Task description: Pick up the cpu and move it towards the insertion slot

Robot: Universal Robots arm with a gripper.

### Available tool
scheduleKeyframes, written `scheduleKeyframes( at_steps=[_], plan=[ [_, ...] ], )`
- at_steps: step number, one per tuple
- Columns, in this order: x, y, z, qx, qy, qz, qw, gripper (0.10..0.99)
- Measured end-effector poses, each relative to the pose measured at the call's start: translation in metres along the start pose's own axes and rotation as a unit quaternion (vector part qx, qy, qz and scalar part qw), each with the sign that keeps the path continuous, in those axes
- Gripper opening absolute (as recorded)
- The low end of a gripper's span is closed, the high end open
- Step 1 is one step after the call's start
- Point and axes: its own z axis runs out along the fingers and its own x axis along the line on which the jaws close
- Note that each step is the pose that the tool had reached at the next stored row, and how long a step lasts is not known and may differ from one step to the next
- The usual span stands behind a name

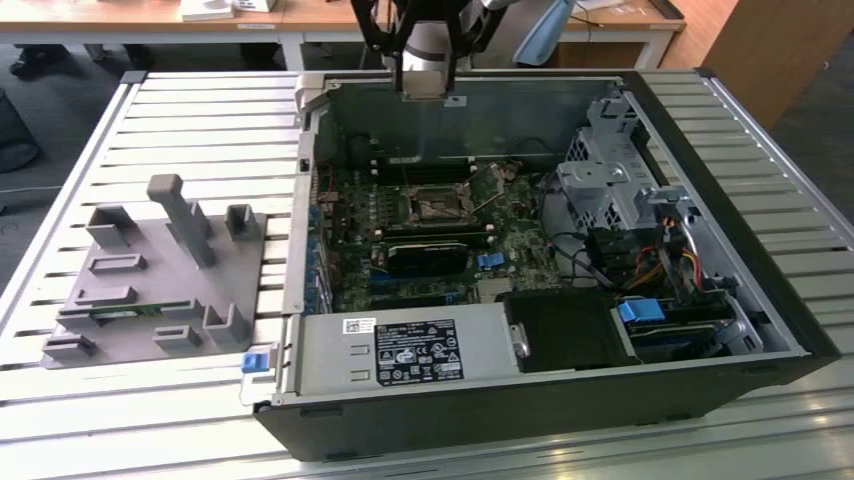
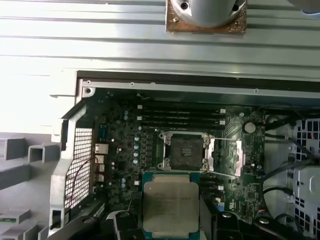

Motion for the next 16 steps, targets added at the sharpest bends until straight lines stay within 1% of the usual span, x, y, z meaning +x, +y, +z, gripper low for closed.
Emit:
scheduleKeyframes(
  at_steps=[7,11,14,16],
  plan=[
    [-0.0164,0.0129,0.0038,0.0,0.0,0.0,1.0,0.541],
    [-0.021,0.0191,0.0054,0.0,-0.0002,0.0,1.0,0.541],
    [-0.0267,0.0252,0.0067,0.0,-0.0002,0.0,1.0,0.541],
    [-0.0287,0.0282,0.0074,0.0,-0.0003,0.0,1.0,0.541]
  ],
)
